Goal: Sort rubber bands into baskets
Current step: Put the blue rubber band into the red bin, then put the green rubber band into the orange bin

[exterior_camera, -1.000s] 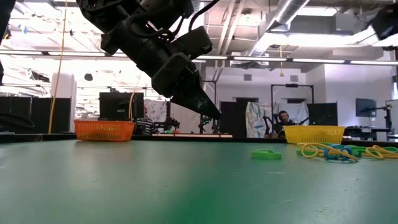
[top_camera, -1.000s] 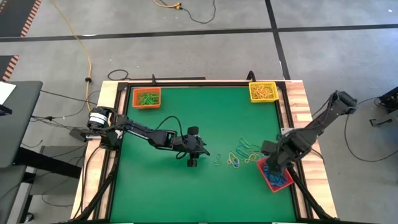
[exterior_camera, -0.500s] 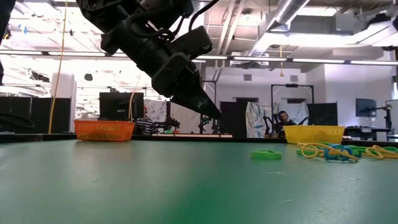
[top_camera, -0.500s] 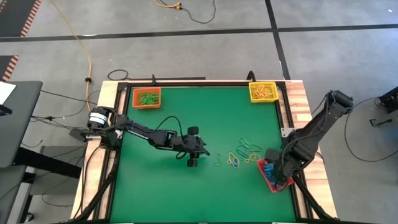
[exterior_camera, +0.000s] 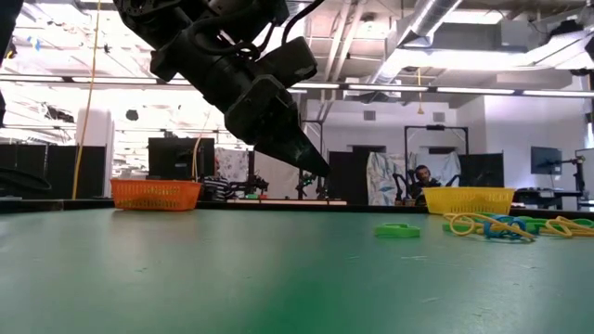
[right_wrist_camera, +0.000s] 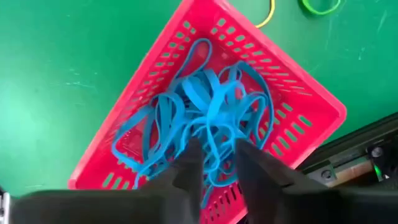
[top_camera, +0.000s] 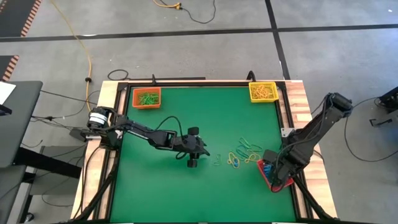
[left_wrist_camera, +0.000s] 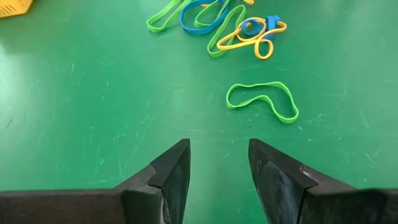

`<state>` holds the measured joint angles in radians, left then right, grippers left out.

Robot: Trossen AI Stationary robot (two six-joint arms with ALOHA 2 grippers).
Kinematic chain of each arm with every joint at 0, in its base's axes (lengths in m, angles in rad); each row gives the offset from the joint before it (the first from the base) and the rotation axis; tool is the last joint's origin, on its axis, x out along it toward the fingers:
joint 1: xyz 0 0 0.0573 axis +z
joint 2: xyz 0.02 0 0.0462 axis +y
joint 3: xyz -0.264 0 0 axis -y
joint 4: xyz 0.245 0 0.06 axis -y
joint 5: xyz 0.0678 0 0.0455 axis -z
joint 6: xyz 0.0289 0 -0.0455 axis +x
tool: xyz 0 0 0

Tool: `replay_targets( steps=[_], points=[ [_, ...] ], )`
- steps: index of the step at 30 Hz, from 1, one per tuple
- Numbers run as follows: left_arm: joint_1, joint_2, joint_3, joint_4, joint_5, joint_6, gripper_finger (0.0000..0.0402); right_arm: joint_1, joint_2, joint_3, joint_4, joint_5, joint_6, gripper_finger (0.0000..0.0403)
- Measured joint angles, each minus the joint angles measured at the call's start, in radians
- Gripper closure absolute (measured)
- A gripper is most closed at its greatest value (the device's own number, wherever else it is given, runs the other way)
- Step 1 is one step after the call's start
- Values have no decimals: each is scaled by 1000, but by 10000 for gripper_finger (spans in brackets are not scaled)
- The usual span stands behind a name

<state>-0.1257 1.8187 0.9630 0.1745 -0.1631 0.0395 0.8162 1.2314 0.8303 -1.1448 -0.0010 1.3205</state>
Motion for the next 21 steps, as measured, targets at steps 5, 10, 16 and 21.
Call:
replay_targets(
  steps=[5,10,16,21],
  points=[
    [0,0,0,0,0,-1,248,0,-1,0,-13,2,17,225],
    [0,0,0,0,0,-3,248,0,-1,0,-67,16,44,187],
    [0,0,0,0,0,-4,248,0,-2,26,-86,161,63,185],
    [0,1,0,12,2,-9,248,0,-2,82,-30,480,-34,194]
  ],
)
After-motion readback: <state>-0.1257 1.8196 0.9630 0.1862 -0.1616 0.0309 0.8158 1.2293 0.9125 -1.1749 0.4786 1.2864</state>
